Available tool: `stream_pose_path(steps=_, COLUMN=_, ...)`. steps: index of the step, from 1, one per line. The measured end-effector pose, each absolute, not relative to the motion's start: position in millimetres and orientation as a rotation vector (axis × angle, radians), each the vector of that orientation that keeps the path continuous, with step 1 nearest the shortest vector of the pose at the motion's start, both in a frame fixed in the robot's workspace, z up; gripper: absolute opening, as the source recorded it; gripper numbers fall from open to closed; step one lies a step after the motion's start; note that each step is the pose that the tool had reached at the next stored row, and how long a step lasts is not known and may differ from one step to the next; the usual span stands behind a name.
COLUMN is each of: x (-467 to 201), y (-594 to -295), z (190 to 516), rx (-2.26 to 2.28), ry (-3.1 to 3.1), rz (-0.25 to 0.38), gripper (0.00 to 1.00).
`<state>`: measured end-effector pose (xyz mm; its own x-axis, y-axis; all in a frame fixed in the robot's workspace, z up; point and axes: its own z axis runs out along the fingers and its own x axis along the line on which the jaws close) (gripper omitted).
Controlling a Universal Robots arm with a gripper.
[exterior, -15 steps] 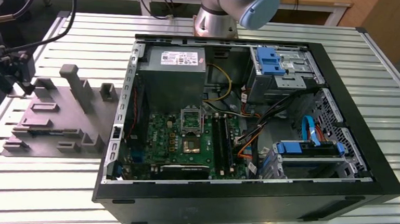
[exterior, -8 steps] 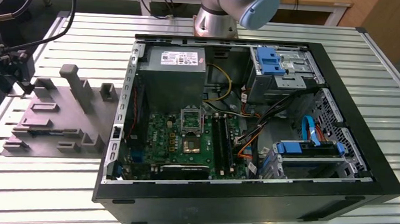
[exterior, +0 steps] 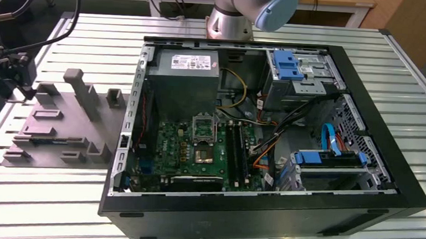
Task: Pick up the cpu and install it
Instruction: 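Pick up the cpu and move it towards the insertion slot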
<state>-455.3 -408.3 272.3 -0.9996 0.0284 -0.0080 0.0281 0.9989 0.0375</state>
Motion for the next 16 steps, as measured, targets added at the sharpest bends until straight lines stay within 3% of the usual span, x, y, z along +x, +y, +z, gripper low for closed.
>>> stream_pose_path(steps=16, x=-455.3, y=-408.3, z=276.9, rx=0.044, ry=3.132, rz=0.058, gripper=0.47)
